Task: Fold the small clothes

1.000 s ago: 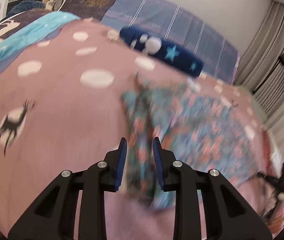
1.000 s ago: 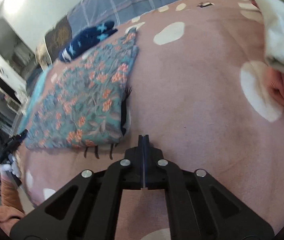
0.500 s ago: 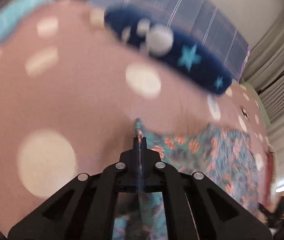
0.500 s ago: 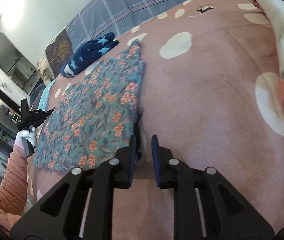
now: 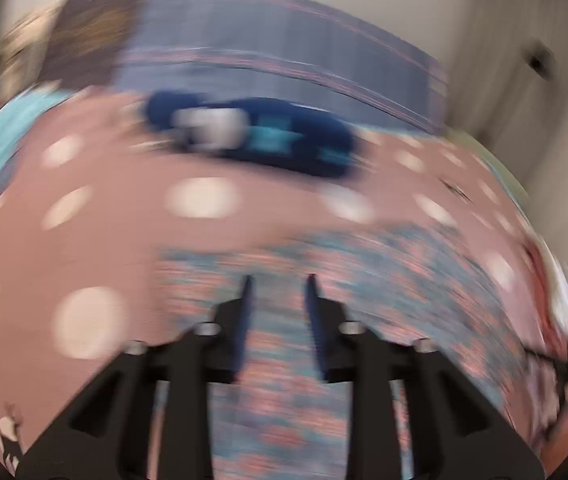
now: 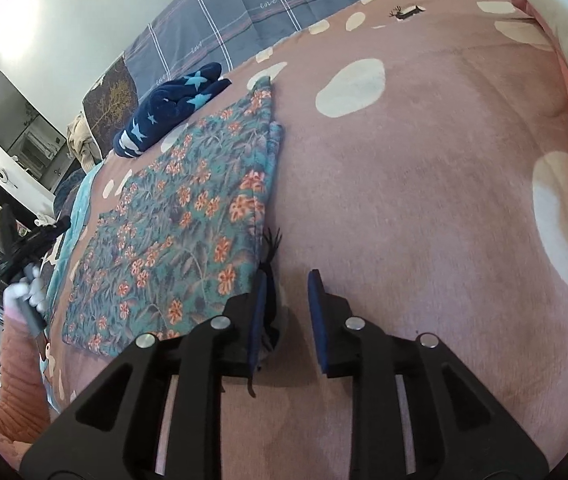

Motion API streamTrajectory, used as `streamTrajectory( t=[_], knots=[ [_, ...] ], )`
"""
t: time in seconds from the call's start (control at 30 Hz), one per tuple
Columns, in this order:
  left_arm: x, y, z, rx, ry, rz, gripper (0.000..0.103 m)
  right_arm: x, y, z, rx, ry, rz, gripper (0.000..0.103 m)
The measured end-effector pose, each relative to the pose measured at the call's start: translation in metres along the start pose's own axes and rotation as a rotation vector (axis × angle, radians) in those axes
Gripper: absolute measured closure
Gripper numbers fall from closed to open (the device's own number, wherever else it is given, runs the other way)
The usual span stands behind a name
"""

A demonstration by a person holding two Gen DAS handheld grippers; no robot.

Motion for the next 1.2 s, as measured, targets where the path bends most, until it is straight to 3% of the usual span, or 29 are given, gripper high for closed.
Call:
streamTrajectory(
  t=[0.07, 0.13, 0.17, 0.27, 0.4, 0.5, 0.57, 0.63, 0.67, 0.77, 0.83, 0.9, 0.93, 1.0, 1.03, 1.07, 1.13, 1.17, 1.2],
  knots=[
    [0.071, -0.014, -0.002, -0.024, -0.118, -0.116, 0.062, 0.002, 0.003, 0.002, 0.027, -0.015, 0.005, 0.073],
    [0.125, -0.032, -0.009, -0.054, -0.211, -0.178, 0.062, 0.006, 0.006, 0.005, 0.057, -0.045, 0.011, 0.047],
    [0.159, -0.046, -0.013, -0.083, -0.274, -0.194, 0.062, 0.009, 0.008, 0.009, 0.086, -0.053, 0.003, 0.043],
    [0.217, -0.08, -0.024, -0.156, -0.369, -0.205, 0.063, 0.018, 0.014, 0.02, 0.129, 0.01, -0.065, 0.041],
    [0.287, -0.131, -0.032, -0.24, -0.435, -0.343, 0.062, 0.037, 0.023, 0.027, 0.106, 0.022, -0.126, 0.042],
    [0.308, -0.15, -0.034, -0.254, -0.416, -0.457, 0.061, 0.037, 0.037, 0.033, 0.113, 0.05, -0.098, 0.043],
    [0.316, -0.158, -0.034, -0.242, -0.39, -0.517, 0.05, 0.032, 0.048, 0.034, 0.118, 0.082, -0.059, 0.043],
    [0.323, -0.162, -0.034, -0.237, -0.378, -0.548, 0.048, 0.028, 0.055, 0.032, 0.129, 0.088, -0.031, 0.028],
    [0.326, -0.164, -0.035, -0.233, -0.371, -0.568, 0.047, 0.026, 0.06, 0.033, 0.15, 0.081, -0.011, 0.027],
    [0.331, -0.169, -0.042, -0.213, -0.3, -0.654, 0.045, 0.016, 0.077, 0.045, 0.279, 0.042, 0.111, 0.024],
    [0.328, -0.169, -0.046, -0.214, -0.273, -0.648, 0.045, 0.008, 0.091, 0.062, 0.433, 0.032, 0.175, 0.002],
    [0.327, -0.164, -0.05, -0.216, -0.253, -0.614, 0.045, 0.009, 0.104, 0.077, 0.577, -0.025, 0.17, 0.002],
    [0.326, -0.162, -0.051, -0.211, -0.242, -0.607, 0.045, 0.012, 0.11, 0.079, 0.598, -0.05, 0.151, 0.002],
    [0.325, -0.159, -0.054, -0.201, -0.223, -0.61, 0.05, 0.024, 0.119, 0.068, 0.536, -0.037, 0.062, 0.002],
    [0.325, -0.156, -0.053, -0.195, -0.226, -0.605, 0.066, 0.035, 0.121, 0.054, 0.451, -0.03, -0.003, 0.006],
    [0.325, -0.154, -0.051, -0.194, -0.235, -0.591, 0.082, 0.041, 0.12, 0.044, 0.396, -0.02, -0.033, 0.018],
    [0.32, -0.14, -0.046, -0.176, -0.244, -0.528, 0.087, 0.048, 0.115, 0.023, 0.265, 0.038, -0.083, 0.086],
    [0.317, -0.132, -0.044, -0.163, -0.248, -0.499, 0.087, 0.05, 0.109, 0.011, 0.191, 0.093, -0.119, 0.096],
    [0.312, -0.125, -0.041, -0.156, -0.248, -0.47, 0.087, 0.049, 0.103, 0.002, 0.141, 0.129, -0.141, 0.099]
  ],
)
Point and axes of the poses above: each gripper's, at about its wrist camera, not at the fingertips, and z roughly against the way its jaws point, x to its right, y to its top, the point moved 8 cm from there along -z, roughly the way its jaws point, and after that the axes turned 15 degrees about x, right-handed, at the moved point
